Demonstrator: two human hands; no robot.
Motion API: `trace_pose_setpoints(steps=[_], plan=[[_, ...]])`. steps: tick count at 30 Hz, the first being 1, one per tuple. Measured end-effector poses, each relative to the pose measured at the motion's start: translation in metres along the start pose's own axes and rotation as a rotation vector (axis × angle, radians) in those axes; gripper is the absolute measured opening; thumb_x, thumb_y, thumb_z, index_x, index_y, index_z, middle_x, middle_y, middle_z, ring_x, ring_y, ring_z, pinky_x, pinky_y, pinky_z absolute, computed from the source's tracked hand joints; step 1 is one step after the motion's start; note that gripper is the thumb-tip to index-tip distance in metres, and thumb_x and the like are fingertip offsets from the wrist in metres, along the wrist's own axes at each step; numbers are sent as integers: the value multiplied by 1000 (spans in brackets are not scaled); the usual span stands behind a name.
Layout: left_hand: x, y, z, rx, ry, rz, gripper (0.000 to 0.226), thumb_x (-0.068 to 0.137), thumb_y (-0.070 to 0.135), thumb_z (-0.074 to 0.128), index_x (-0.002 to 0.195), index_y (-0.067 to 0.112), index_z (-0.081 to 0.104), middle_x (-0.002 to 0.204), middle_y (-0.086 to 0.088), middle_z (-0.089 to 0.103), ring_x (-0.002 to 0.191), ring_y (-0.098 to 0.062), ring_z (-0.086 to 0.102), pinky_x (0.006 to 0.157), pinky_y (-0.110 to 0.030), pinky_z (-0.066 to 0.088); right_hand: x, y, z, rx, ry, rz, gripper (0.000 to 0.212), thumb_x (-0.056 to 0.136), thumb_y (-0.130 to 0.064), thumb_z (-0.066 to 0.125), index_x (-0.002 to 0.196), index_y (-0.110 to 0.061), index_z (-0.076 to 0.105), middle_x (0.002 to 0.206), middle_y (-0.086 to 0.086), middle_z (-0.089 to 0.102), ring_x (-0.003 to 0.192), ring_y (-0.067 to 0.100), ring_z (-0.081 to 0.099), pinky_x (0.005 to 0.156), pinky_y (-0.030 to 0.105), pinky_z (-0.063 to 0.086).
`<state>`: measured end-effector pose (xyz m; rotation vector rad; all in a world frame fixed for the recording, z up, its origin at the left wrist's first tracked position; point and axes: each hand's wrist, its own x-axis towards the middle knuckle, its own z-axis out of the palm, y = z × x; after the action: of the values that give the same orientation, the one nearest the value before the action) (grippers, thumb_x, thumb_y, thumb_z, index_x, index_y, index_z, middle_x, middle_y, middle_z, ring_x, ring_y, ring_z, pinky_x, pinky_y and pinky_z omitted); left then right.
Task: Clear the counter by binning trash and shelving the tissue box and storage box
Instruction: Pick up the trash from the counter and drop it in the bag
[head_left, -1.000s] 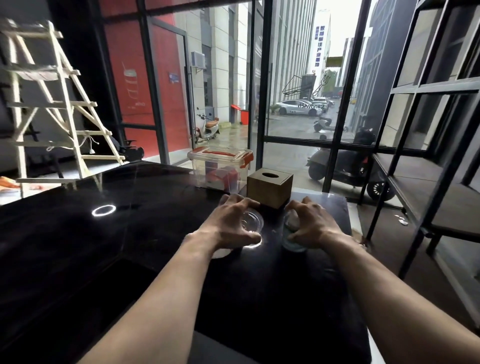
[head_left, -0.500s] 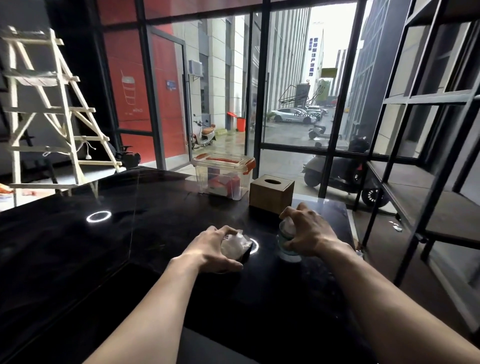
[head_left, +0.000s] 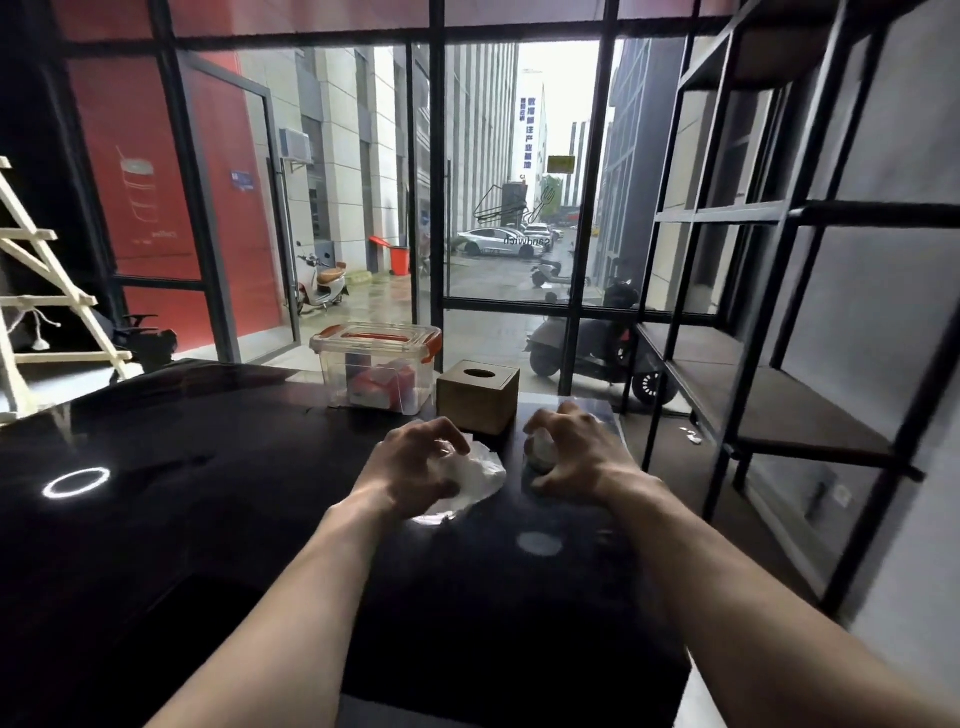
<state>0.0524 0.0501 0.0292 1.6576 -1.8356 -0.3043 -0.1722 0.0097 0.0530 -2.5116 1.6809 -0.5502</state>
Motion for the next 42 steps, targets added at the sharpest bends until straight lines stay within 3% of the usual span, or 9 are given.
trace_pose_setpoints(steps=[7,12,23,34,37,40,42], plan=[[12,46,24,-65,5,153,47,68,10,85,104,37,70,111,5,72,95,-15,68,72,-28,53,-40,26,-44,-82,71,153,66,69,-34,80,132,-30,59,128,7,51,117,32,61,88,32,49],[9,91,54,-134,8,210,49,67,12,86,102,40,68,106,7,75,91,-14,69,80,-36,59,-74,62,-67,-120,82,252,72,65,-31,84,131,-28,58,129,6,52,113,32,63,92,38,56],[6,209,143,-107,19,318,43,72,18,80,104,41,65,104,12,76,92,-16,70,81,-35,57,-137,174,-95,-98,136,331,65,64,-30,83,126,-27,61,113,5,50,114,35,61,85,34,48],[7,323,265,-75,9,229,41,71,13,80,100,38,66,100,13,73,85,-16,67,77,-34,55,-181,329,-116,-76,98,297,66,67,-30,85,128,-26,60,122,9,51,117,36,58,91,39,52],[8,330,294,-85,8,183,40,70,11,77,99,38,66,98,13,72,82,-15,65,73,-31,53,-181,357,-104,-73,64,296,64,68,-32,83,128,-27,60,123,9,52,116,35,58,90,38,54],[11,321,318,-57,7,126,40,70,12,75,99,38,66,99,13,71,84,-16,66,68,-28,44,-177,375,-81,-82,37,284,64,70,-33,82,129,-28,58,121,9,53,114,35,60,84,32,46],[14,308,333,-41,2,79,40,71,12,74,100,38,67,101,12,71,85,-18,66,69,-28,44,-169,382,-63,-64,-15,276,66,70,-32,82,130,-27,55,119,9,51,114,36,59,90,37,52]])
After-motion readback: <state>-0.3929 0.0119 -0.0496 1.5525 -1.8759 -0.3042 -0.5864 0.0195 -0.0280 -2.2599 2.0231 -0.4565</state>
